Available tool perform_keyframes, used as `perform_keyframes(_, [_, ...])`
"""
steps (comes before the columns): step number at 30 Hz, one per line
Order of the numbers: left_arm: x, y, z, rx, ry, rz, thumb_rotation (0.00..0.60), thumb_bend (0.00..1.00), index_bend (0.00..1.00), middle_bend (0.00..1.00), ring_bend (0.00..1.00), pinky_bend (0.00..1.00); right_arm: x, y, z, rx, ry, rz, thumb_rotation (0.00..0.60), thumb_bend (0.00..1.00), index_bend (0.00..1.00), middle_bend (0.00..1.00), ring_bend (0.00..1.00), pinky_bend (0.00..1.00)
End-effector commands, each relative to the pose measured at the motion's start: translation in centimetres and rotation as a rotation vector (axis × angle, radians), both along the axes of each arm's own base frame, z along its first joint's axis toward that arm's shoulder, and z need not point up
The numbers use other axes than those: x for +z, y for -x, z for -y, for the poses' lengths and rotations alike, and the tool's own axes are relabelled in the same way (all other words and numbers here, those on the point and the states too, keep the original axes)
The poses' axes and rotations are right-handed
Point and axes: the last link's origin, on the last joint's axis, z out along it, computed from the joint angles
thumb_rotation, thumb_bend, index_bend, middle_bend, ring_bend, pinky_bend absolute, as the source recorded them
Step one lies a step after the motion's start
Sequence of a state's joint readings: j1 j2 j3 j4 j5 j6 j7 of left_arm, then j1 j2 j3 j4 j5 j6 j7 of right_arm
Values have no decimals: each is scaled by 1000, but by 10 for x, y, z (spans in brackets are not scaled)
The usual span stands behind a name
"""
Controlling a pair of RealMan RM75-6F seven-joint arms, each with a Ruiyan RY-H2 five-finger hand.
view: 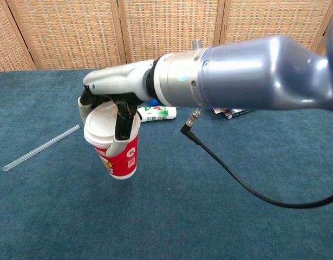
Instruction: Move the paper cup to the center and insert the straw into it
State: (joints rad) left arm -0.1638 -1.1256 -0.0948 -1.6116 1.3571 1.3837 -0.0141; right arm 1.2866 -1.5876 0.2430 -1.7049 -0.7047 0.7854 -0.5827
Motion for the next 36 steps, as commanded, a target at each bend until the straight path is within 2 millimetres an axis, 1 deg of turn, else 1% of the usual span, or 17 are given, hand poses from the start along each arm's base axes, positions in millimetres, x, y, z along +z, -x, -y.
perform_keyframes(1, [1, 1, 0, 2, 1, 2, 600, 53, 0, 0, 0, 0, -16, 1, -3, 13, 17, -52, 600, 492, 490, 559, 476, 674])
perform_keyframes(7, [1, 2, -1, 7, 5, 3, 600, 53, 0, 0, 0, 0, -21, 2, -5, 5, 13, -67, 600, 492, 490, 498, 463, 663])
perform_keyframes(9, [1, 2, -1, 7, 5, 4, 600, 54, 0, 0, 0, 0, -20, 3, -4, -2, 9, -67, 600, 490, 487, 446, 420, 618])
perform_keyframes(10, [1, 2, -1, 8, 5, 5, 600, 54, 0, 0, 0, 0, -20, 3, -4, -3, 9, -68, 600, 458, 473, 403, 384, 573])
perform_keyframes(11, [1, 2, -1, 8, 5, 4, 600, 54, 0, 0, 0, 0, -20, 3, -4, -3, 8, -70, 600, 413, 457, 369, 356, 536])
perform_keyframes(13, [1, 2, -1, 7, 8, 4, 600, 54, 0, 0, 0, 0, -20, 6, -5, -13, -5, -84, 600, 191, 381, 252, 252, 370])
perform_keyframes(15, [1, 2, -1, 8, 13, 1, 600, 54, 0, 0, 0, 0, -20, 8, -4, -21, -12, -97, 600, 52, 322, 165, 155, 233])
perform_keyframes(16, [1, 1, -1, 8, 14, 1, 600, 54, 0, 0, 0, 0, -20, 8, -4, -23, -13, -103, 600, 18, 297, 127, 110, 188])
perform_keyframes(19, [1, 1, -1, 7, 14, 3, 600, 55, 0, 0, 0, 0, -18, 8, -4, -24, -6, -106, 600, 0, 274, 85, 55, 155])
perform_keyframes(26, [2, 1, -1, 4, 10, 6, 600, 54, 0, 0, 0, 0, -14, 8, -6, -19, 3, -101, 600, 0, 235, 40, 30, 145])
perform_keyframes(29, [2, 0, -1, 3, 8, 7, 600, 54, 0, 0, 0, 0, -11, 8, -7, -19, 6, -92, 600, 0, 181, 5, 3, 108])
perform_keyframes(34, [3, 1, -1, 3, 8, 8, 600, 56, 0, 0, 0, 0, 12, 10, -12, -22, 20, -79, 600, 0, 67, 0, 0, 38])
perform_keyframes(36, [3, 1, -1, 4, 9, 10, 600, 55, 0, 0, 0, 0, 22, 13, -13, -22, 34, -81, 600, 0, 47, 0, 0, 30])
